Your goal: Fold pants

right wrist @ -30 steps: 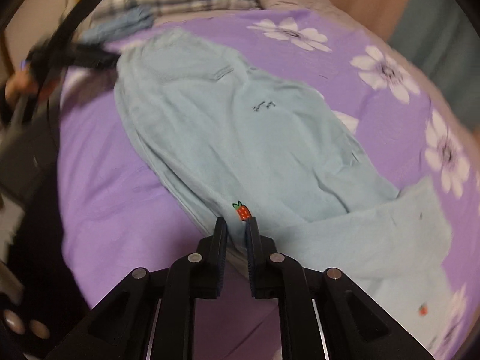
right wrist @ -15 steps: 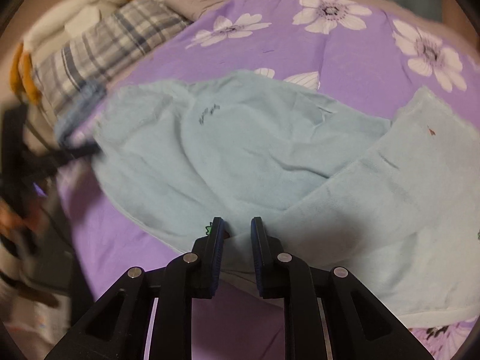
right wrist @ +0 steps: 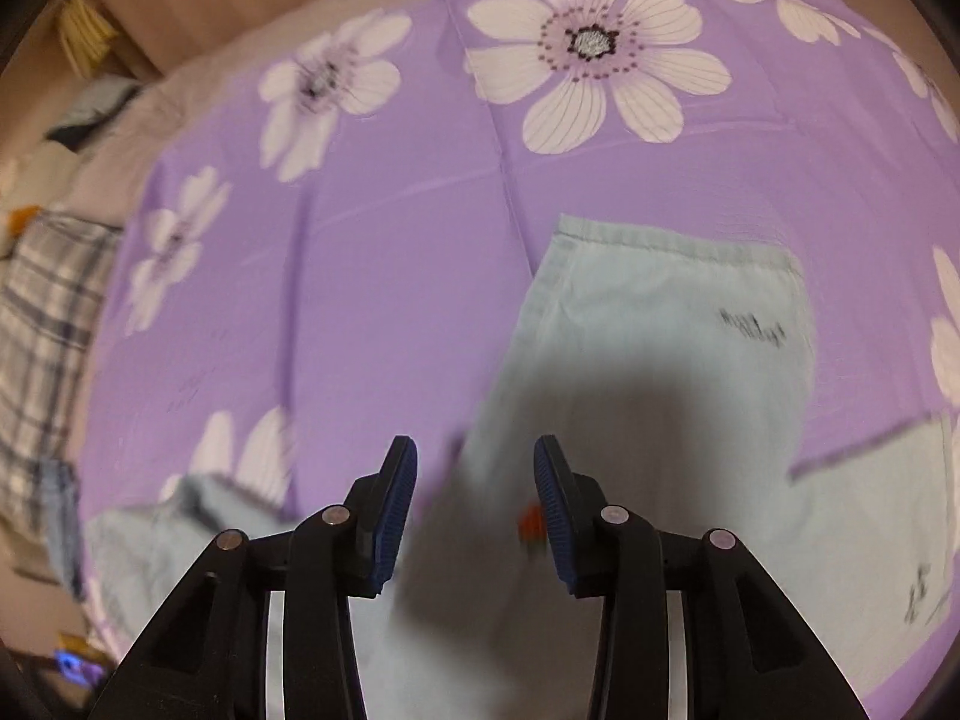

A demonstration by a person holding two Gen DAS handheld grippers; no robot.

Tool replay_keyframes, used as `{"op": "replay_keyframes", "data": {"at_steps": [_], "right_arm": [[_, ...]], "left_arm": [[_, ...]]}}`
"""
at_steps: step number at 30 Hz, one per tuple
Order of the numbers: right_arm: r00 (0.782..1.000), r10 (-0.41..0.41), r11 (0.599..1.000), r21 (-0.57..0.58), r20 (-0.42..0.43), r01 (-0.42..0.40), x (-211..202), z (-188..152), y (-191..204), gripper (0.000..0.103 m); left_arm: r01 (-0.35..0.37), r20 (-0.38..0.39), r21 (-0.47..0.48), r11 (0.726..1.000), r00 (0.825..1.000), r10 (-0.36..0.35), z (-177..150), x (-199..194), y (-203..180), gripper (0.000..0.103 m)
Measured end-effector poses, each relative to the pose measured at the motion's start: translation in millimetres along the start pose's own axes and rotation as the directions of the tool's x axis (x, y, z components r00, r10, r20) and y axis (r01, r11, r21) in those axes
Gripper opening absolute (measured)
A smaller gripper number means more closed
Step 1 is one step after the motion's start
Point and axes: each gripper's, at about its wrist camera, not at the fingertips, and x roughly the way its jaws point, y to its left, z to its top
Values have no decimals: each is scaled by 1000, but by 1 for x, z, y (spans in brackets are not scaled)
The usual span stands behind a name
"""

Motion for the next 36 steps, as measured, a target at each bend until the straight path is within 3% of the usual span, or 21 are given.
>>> {"op": "replay_keyframes", "data": {"at_steps": [2, 4, 5, 7, 9, 13, 15, 19, 22, 27, 29, 31, 33, 36], "right_arm": [[996, -75, 997, 12, -52, 76, 19, 6, 4, 40], [992, -96, 995, 26, -77, 98, 22, -5, 2, 40], [991, -114, 993, 16, -73, 116, 24, -7, 1, 34], [992, -122, 993, -1, -41, 122, 18, -11, -2, 3], [996, -91, 996, 26, -1, 91, 1, -18, -14, 3], [990, 19, 993, 113, 141, -35, -58, -48, -52, 3], [969, 73, 985, 135, 237, -108, -95, -73, -74, 3], [916, 64, 973, 181, 396, -146, -154, -136, -104, 3], [902, 44, 953, 254, 430, -167, -156, -176, -127, 3], [917, 101, 901, 355, 386, -249, -119, -215, -178, 3], [910, 153, 842, 432, 385, -324, -107, -223, -198, 11], [881, 205, 771, 484, 426, -413, -104, -228, -208, 30], [851, 222, 727, 500, 476, -470, -107, -229, -217, 36], [830, 221, 680, 529, 512, -507, -110, -226, -228, 36]], "left_arm": [[74, -29, 30, 997, 997, -73, 7, 18, -24, 52], [96, -50, 60, 994, 994, -93, 9, 29, -39, 52], [103, -62, 75, 992, 993, -98, 9, 35, -45, 50], [100, -90, 100, 990, 992, -91, 9, 47, -56, 49], [71, -97, 127, 989, 994, -59, 10, 54, -60, 34], [66, -90, 107, 992, 994, -57, 13, 55, -59, 26], [69, -79, 107, 992, 995, -60, 10, 51, -59, 26], [62, -72, 139, 988, 996, -52, 6, 48, -67, 26], [39, -83, 174, 984, 996, -25, 5, 51, -72, 27], [-3, -87, 220, 976, 996, 23, 7, 55, -79, 27], [-21, -87, 236, 971, 995, 43, 7, 56, -82, 27], [-28, -89, 237, 971, 995, 50, 6, 57, -82, 27], [-35, -89, 238, 971, 994, 57, 5, 58, -83, 25], [-39, -81, 252, 967, 995, 61, 4, 57, -86, 20]]}}
